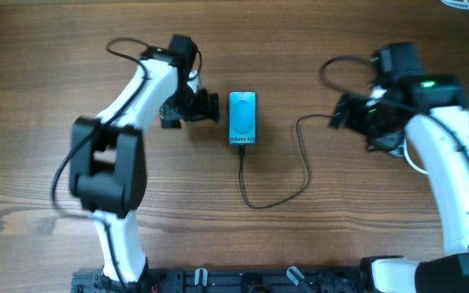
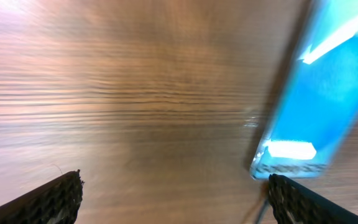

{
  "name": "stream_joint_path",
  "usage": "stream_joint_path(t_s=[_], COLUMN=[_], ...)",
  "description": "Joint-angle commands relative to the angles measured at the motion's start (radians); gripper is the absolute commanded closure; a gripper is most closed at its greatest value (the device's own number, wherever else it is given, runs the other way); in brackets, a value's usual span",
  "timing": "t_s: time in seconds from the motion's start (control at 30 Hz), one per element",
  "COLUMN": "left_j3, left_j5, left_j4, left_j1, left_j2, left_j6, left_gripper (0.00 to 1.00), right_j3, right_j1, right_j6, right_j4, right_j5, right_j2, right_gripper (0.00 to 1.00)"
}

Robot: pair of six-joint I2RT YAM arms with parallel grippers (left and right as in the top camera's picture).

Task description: Plug charger to phone and switch on socket

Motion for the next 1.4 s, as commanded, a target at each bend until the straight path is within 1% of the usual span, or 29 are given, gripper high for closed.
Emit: stream_joint_path(t_s=[0.0, 0.03, 0.07, 0.2, 0.27, 0.33, 0.47, 0.53, 0.57, 0.6, 0.67, 0.73, 1.03, 1.1, 1.37], left_j3=[0.035, 0.035, 0.035, 0.035, 0.035, 0.035, 0.035, 0.035, 0.035, 0.035, 0.035, 0.035, 0.035, 0.035, 0.035], left_j5=[-0.11, -0.11, -0.11, -0.109, -0.109, -0.109, -0.109, -0.109, -0.109, -0.109, -0.109, -0.109, -0.109, -0.109, -0.109], left_j4=[0.022, 0.023, 0.023, 0.023, 0.023, 0.023, 0.023, 0.023, 0.023, 0.023, 0.023, 0.023, 0.023, 0.023, 0.023], left_j1=[-0.002, -0.002, -0.002, -0.002, -0.002, -0.002, -0.002, -0.002, -0.002, -0.002, -0.002, -0.002, -0.002, -0.002, -0.002], left_j2=[-0.227, -0.257, -0.266, -0.264, -0.264, -0.264, -0.264, -0.264, -0.264, -0.264, -0.264, -0.264, -0.264, -0.264, -0.264], left_j6=[0.021, 0.021, 0.021, 0.021, 0.021, 0.021, 0.021, 0.021, 0.021, 0.021, 0.021, 0.021, 0.021, 0.021, 0.021], left_gripper=[0.0, 0.0, 0.0, 0.0, 0.0, 0.0, 0.0, 0.0, 0.0, 0.0, 0.0, 0.0, 0.0, 0.0, 0.0], right_j3=[0.171, 0.197, 0.195, 0.186, 0.182, 0.182, 0.182, 0.182, 0.182, 0.182, 0.182, 0.182, 0.163, 0.158, 0.154], right_j1=[-0.174, -0.235, -0.28, -0.359, -0.376, -0.378, -0.399, -0.425, -0.445, -0.465, -0.499, -0.519, -0.514, -0.514, -0.514], right_j6=[0.006, 0.052, 0.05, 0.047, 0.043, 0.044, 0.044, 0.044, 0.043, 0.019, -0.093, -0.113, -0.109, -0.113, -0.091], right_j4=[-0.021, 0.018, 0.084, 0.233, 0.311, 0.347, 0.377, 0.376, 0.38, 0.39, 0.431, 0.451, 0.484, 0.494, 0.522], right_j5=[0.122, 0.233, 0.282, 0.459, 0.46, 0.461, 0.461, 0.444, 0.386, 0.314, 0.158, 0.097, 0.082, 0.048, 0.015], right_j2=[0.017, 0.039, 0.053, 0.082, 0.118, 0.194, 0.336, 0.412, 0.447, 0.47, 0.508, 0.55, 0.622, 0.642, 0.647], right_gripper=[0.01, 0.0, 0.0, 0.0, 0.0, 0.0, 0.0, 0.0, 0.0, 0.0, 0.0, 0.0, 0.0, 0.01, 0.0])
